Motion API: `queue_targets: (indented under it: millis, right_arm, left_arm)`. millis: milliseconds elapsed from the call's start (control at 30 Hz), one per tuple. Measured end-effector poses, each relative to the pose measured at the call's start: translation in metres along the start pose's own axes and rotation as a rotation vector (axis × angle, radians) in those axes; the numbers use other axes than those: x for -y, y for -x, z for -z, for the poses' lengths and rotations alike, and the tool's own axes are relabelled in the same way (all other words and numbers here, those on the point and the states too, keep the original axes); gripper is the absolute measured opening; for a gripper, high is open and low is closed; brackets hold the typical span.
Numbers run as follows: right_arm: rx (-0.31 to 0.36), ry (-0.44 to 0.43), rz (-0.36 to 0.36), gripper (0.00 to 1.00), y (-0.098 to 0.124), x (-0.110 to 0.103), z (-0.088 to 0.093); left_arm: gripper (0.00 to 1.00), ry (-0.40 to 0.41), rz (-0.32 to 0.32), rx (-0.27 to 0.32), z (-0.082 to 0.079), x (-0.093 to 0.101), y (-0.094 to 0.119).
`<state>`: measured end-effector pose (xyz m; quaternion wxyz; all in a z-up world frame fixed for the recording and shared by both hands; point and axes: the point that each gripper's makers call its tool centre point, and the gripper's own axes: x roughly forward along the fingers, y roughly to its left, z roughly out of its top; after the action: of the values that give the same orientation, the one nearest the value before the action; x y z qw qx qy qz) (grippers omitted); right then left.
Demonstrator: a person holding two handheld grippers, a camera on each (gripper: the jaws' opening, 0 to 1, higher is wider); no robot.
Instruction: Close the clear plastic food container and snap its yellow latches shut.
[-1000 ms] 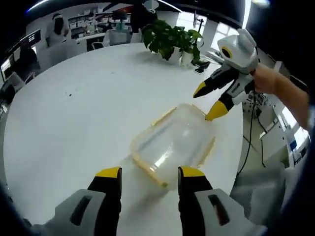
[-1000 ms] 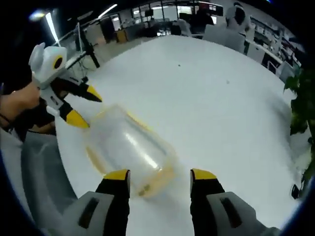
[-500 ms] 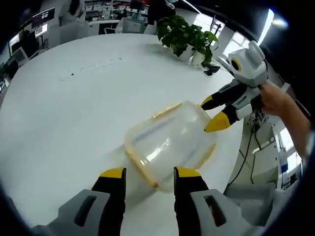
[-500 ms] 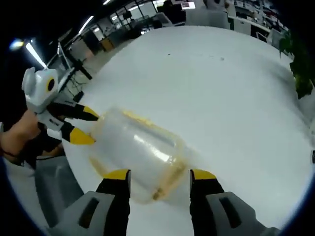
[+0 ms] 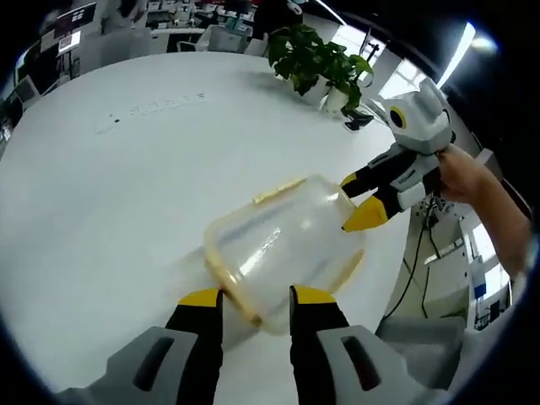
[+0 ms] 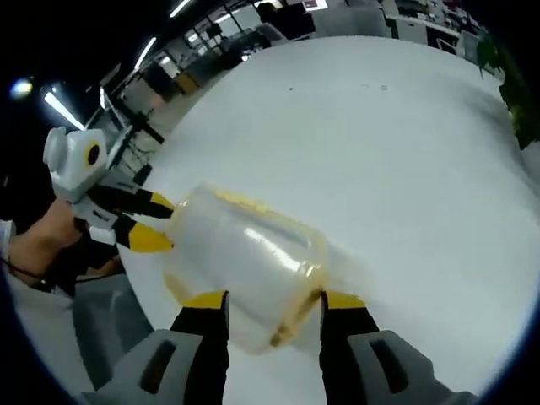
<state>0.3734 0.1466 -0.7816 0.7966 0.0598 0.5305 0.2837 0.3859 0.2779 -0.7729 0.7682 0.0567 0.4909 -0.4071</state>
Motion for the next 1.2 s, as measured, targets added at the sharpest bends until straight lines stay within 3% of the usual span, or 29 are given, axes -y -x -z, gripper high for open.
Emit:
queue_targets:
  millis: [100,167,267,433,800,1000,1100,1200]
  right_arm:
    - [-0.012,0.048,0.036,0.36,0.0,0.0,-0.004]
    - [-0.011,0.026,0.02,0.36,0.001,-0.001,-0.003]
    - [-0.03,0.024,0.038,0.36,0.0,-0.001,0.001]
    - [0.002,-0.001,0.022,0.37,0.002,-0.001,0.002]
    - [-0.005,-0.008,0.031,0.39,0.003,0.0,0.0]
    - [0.0,0.078,0.056,0.4,0.005,0.001,-0.005]
    - [-0.003,0.107,0.048,0.4,0.006,0.001,-0.004]
    - [-0.003,0.145,0.053,0.39,0.009,0.001,-0.005]
  left_arm:
    - [0.25,0.016,-0.01,-0.007,0.001,0.001,-0.004]
    - [0.23,0.003,0.016,-0.023,0.003,0.001,-0.004]
    - [0.23,0.007,0.002,-0.024,0.003,0.005,-0.013]
    - [0.24,0.021,0.008,0.004,0.002,0.003,-0.008]
    - [0.28,0.048,0.024,0.031,-0.003,0.0,-0.005]
    - [0.29,0.053,0.049,0.021,-0.004,-0.002,-0.002]
    - [0.28,-0.014,0.047,0.031,-0.007,-0.003,0.002]
    - [0.3,-0.024,0.053,0.051,-0.014,-0.003,0.007]
